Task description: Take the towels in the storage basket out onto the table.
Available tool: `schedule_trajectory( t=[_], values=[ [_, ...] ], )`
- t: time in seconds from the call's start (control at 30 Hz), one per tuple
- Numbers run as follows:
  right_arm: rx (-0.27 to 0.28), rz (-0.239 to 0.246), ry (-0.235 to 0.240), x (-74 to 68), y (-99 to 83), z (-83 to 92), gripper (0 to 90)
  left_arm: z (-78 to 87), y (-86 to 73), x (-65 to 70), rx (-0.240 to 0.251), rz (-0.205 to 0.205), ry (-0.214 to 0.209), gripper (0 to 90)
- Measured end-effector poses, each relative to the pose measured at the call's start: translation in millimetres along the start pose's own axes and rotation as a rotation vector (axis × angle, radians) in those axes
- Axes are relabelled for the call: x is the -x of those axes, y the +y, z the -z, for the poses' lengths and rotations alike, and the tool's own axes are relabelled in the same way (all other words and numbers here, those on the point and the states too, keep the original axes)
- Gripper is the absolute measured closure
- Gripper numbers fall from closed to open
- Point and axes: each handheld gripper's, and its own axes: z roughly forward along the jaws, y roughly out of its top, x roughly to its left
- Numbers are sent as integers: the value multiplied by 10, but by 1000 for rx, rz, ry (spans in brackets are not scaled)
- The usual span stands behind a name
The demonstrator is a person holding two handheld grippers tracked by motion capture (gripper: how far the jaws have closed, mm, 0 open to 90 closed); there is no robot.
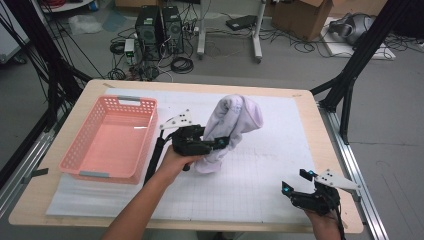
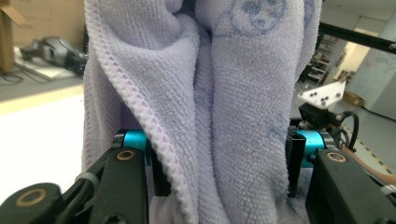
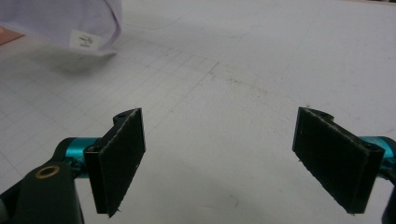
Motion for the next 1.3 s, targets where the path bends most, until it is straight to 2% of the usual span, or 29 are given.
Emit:
schedule_trajectory(
  t=[0.03, 0.1, 0.17, 0.3, 0.33, 0.43, 0.57, 0.67, 0.73, 0.87, 0.9, 1.03, 1.1, 1.13, 1.17, 1.2, 1.23, 1.27, 1.3],
  values=[
    [-1, -4, 0, 1, -3, 3, 158, -85, -63, -26, -16, 12, -2, 521],
    [-2, -1, -3, 11, -6, 10, 158, -121, -98, -45, -20, 17, 0, 519],
    [1, -8, -2, 16, -9, 13, 158, -222, -198, -108, -45, 48, 3, 516],
    [-1, -11, -6, 29, -15, 21, 158, -350, -312, -165, -98, 52, 25, 501],
    [-1, -13, -7, 30, -16, 21, 158, -350, -312, -165, -98, 52, 25, 498],
    [-4, -14, -6, 33, -18, 22, 158, -446, -431, -221, -174, 34, 69, 491],
    [-3, -12, -5, 38, -21, 21, 158, -475, -511, -246, -198, 19, 103, 488],
    [-6, -15, -4, 38, -22, 21, 158, -483, -619, -313, -235, 53, 146, 454],
    [-6, -14, -4, 37, -22, 22, 158, -484, -625, -320, -240, 64, 154, 395],
    [-7, -13, -4, 35, -22, 20, 158, -451, -554, -289, -195, 59, 202, 296],
    [-9, -16, -3, 32, -22, 22, 158, -407, -504, -269, -181, 49, 229, 273],
    [-5, -11, -4, 37, -23, 25, 158, -298, -429, -242, -172, 39, 247, 249],
    [-5, -17, -6, 37, -23, 28, 158, -206, -385, -214, -152, 31, 255, 256],
    [-5, -21, -7, 33, -22, 31, 158, -92, -356, -177, -114, 37, 266, 259],
    [-5, -23, -8, 30, -21, 32, 158, -32, -347, -160, -103, 39, 270, 260],
    [-4, -18, -7, 31, -20, 32, 158, -32, -347, -160, -103, 39, 270, 261],
    [-2, -19, -7, 27, -20, 29, 158, 95, -350, -127, -91, 37, 277, 262],
    [-5, -16, -9, 25, -20, 28, 158, 95, -350, -127, -91, 37, 277, 266],
    [-8, -15, -9, 23, -20, 25, 158, 218, -377, -92, -87, 42, 281, 266]
  ],
)
